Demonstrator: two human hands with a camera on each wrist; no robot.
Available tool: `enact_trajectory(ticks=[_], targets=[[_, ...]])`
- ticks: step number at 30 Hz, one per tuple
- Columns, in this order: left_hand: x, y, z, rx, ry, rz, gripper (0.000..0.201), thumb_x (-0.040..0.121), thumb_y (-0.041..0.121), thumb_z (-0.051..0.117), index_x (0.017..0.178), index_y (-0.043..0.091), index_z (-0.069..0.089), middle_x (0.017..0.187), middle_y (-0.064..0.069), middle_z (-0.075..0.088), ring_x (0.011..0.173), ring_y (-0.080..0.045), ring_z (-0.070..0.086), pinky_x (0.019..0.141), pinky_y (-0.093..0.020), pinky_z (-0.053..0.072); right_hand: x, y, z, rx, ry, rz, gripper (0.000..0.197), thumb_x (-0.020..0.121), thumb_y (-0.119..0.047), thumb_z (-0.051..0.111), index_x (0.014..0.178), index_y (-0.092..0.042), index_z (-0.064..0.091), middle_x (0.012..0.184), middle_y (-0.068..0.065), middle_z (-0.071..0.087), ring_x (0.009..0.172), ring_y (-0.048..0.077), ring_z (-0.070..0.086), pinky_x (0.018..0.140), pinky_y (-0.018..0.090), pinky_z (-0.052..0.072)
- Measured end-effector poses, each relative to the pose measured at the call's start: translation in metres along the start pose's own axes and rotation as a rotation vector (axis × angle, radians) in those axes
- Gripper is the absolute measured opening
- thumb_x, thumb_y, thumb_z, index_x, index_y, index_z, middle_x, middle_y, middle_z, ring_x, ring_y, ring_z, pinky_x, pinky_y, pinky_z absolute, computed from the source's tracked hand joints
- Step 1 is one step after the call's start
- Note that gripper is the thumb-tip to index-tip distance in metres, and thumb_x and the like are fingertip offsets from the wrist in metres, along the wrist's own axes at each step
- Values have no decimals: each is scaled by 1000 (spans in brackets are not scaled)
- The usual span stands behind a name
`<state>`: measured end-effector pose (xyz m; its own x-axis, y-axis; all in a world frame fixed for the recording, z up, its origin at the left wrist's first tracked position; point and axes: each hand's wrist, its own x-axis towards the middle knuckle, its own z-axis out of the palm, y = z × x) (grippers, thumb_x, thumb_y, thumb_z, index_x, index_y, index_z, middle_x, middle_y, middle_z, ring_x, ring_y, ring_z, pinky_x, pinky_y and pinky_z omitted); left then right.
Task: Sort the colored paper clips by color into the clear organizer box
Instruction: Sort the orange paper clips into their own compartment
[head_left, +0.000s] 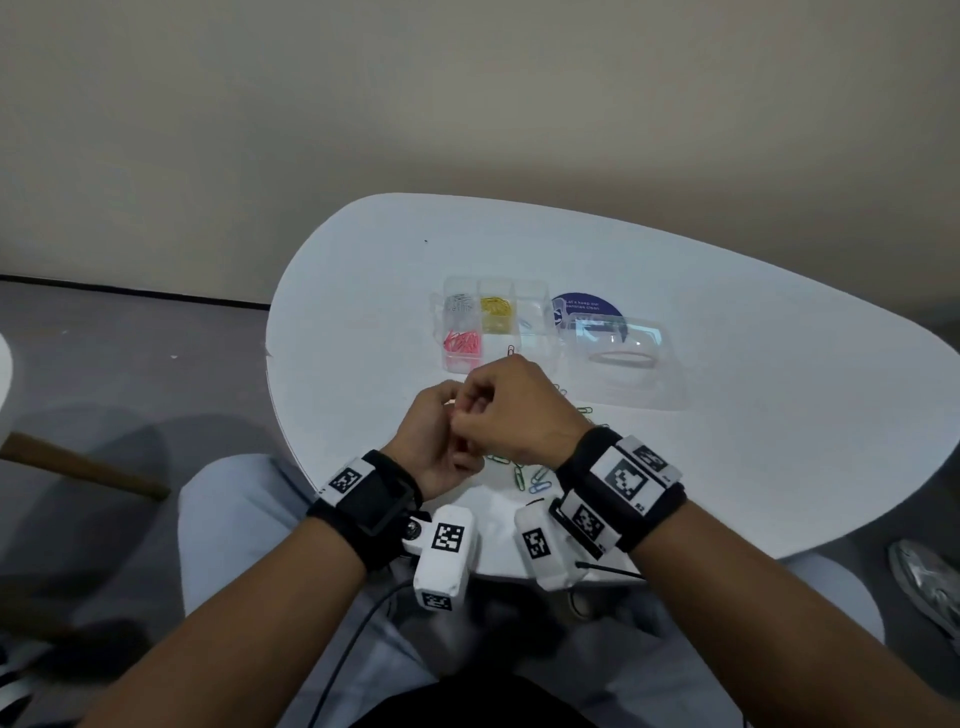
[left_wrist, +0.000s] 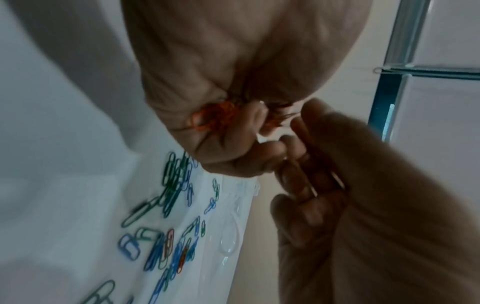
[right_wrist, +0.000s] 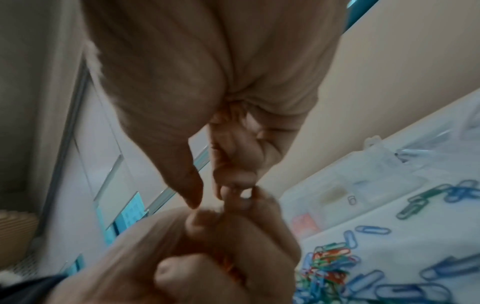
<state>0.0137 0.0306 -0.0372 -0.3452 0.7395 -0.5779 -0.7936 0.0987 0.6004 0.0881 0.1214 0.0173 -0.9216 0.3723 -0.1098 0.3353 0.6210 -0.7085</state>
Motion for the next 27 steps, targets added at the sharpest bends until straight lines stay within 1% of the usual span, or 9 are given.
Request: enact_trajectory(ticks=[3, 6, 11, 14, 16, 19, 21, 23, 27], targets=[[6, 1, -13, -65, 15, -73, 29, 88, 17, 40, 61, 18, 48, 52, 3, 41, 37, -7, 35, 33, -14, 14, 12, 16, 4, 31, 64, -7, 7, 82, -24, 71, 82, -18, 76, 75, -7, 71, 66, -1, 62, 58, 9, 45], [9, 11, -37, -130, 101, -106, 33, 96, 29, 45, 64, 20, 43, 55, 6, 36, 36, -6, 29, 33, -13, 12, 27, 37, 10, 81, 57, 52, 8, 84, -21, 71, 81, -16, 78, 76, -7, 72, 70, 2, 61, 66, 18, 45], [5, 30, -57, -6, 245, 140, 27, 105, 26, 36, 84, 16, 49, 51, 7, 32, 35, -5, 24, 31, -15, 13, 47, 40, 26, 4, -134, 76, 7, 83, -17, 73, 83, -13, 78, 80, -3, 73, 77, 10, 66, 75, 28, 55], [1, 36, -62, 54, 271, 207, 20, 103, 16, 36, 105, 11, 56, 52, 7, 35, 38, -5, 25, 33, -16, 15, 54, 45, 23, -176, -184, 85, 8, 80, -12, 70, 85, -16, 75, 77, -9, 65, 78, 12, 63, 70, 25, 51], [-1, 37, -65, 96, 277, 218, 23, 103, 14, 36, 110, 10, 58, 53, 7, 35, 40, -6, 25, 34, -16, 15, 55, 50, 19, -231, -195, 117, 13, 78, -9, 68, 84, -19, 73, 74, -13, 62, 77, 11, 61, 67, 22, 46], [-3, 34, -63, 203, 261, 197, 24, 102, 15, 38, 108, 10, 60, 55, 6, 33, 42, -7, 23, 36, -17, 14, 54, 46, 22, -233, -150, 90, 12, 77, -12, 66, 81, -20, 74, 78, -10, 66, 80, 13, 64, 73, 28, 54], [-4, 32, -60, 393, 256, 182, 22, 101, 19, 43, 100, 11, 63, 55, 6, 30, 43, -8, 21, 38, -19, 13, 53, 36, 31, -259, -146, 63, 7, 76, -26, 73, 77, -19, 75, 76, -8, 67, 76, 14, 65, 71, 32, 56], [-5, 32, -57, 620, 291, 169, 24, 99, 26, 49, 91, 11, 66, 51, 7, 30, 43, -11, 23, 40, -20, 16, 54, 27, 40, -336, -142, 82, 18, 74, -37, 77, 76, -19, 73, 76, -6, 68, 73, 15, 65, 67, 30, 55], [-7, 32, -62, 864, 388, 195, 29, 96, 28, 56, 78, 11, 70, 47, 4, 36, 42, -14, 29, 41, -20, 22, 62, 19, 53, -470, -153, 108, 18, 74, -31, 77, 82, -16, 69, 81, 1, 70, 75, 21, 67, 70, 33, 58]])
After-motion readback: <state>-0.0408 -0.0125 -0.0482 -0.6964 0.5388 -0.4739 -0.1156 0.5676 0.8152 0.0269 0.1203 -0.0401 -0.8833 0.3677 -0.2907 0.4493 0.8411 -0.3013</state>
